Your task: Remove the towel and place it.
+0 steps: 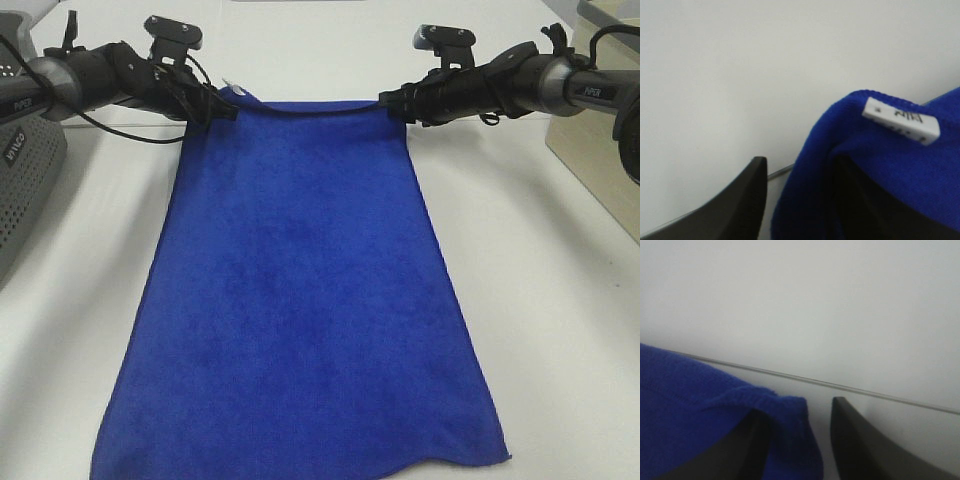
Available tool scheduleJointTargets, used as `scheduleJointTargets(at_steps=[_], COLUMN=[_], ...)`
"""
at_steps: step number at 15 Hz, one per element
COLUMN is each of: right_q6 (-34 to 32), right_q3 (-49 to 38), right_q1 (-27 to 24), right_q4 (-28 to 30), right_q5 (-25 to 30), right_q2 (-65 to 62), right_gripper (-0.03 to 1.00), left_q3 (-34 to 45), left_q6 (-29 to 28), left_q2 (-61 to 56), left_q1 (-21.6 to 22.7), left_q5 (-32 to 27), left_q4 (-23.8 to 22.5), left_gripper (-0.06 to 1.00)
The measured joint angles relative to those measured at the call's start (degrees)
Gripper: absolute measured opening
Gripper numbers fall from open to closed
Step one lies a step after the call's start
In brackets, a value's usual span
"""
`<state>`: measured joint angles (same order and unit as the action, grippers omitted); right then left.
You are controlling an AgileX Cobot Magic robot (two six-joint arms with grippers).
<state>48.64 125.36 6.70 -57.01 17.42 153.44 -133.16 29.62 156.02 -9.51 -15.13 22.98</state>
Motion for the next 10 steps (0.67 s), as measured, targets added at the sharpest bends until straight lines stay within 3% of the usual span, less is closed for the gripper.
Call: scheduleJointTargets(at_steps=[2, 3, 6, 10], right_q6=[0.11, 0.40, 1.38, 1.83], right_q3=[0.00, 0.00, 0.00, 0.00], right_q1=[0.00, 0.00, 0.00, 0.00], right_q4=[-0.80, -0.80, 0.63, 2.98], right_q5=[-0.97, 1.72, 6.53, 7.68], right_q2=[0.00, 0.00, 0.00, -0.40], right_gripper=[0.61, 0.65, 0.66, 0.66], left_q3=[0.00, 0.00, 0.00, 0.00], left_q6=[0.00, 0.00, 0.00, 0.00], left_q2=[0.34, 0.34, 0.34, 0.06], left_q1=[0.00, 0.00, 0.00, 0.00], left_q5=[0.97, 1.43, -1.03, -3.09], left_q4=[0.06, 0.06, 0.06, -0.80], left_gripper=[0.56, 0.62, 0.62, 0.63])
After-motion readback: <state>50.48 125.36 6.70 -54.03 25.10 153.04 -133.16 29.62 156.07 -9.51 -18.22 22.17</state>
